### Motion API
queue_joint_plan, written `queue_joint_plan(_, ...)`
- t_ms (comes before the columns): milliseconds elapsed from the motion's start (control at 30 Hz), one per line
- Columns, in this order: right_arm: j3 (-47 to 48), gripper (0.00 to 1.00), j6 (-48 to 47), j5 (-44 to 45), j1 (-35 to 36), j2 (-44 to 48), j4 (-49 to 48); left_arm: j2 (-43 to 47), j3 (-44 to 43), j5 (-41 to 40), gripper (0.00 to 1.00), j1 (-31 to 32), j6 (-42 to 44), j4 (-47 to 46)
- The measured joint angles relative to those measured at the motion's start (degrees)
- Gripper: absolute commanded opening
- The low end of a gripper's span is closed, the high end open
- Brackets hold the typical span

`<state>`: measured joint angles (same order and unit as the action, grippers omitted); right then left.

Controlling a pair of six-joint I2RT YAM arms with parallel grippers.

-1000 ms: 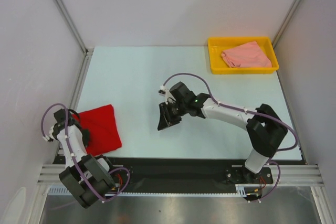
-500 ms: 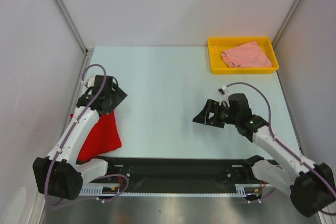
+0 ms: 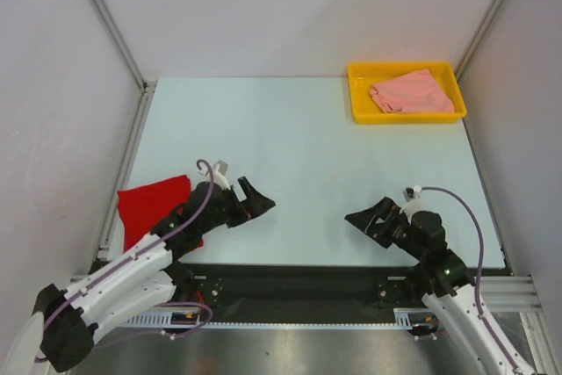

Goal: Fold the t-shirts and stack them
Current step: Neatly place the folded tshirt to the corner

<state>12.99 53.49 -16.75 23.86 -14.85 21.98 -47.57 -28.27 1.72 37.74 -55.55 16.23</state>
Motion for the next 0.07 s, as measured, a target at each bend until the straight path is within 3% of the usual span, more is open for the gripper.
queue_joint_plan(67, -2.82, 1.0, 2.86, 1.14, -0.04, 7.28, 2.95, 4.85, 5.53, 1.4, 1.0, 1.7, -1.53, -7.82)
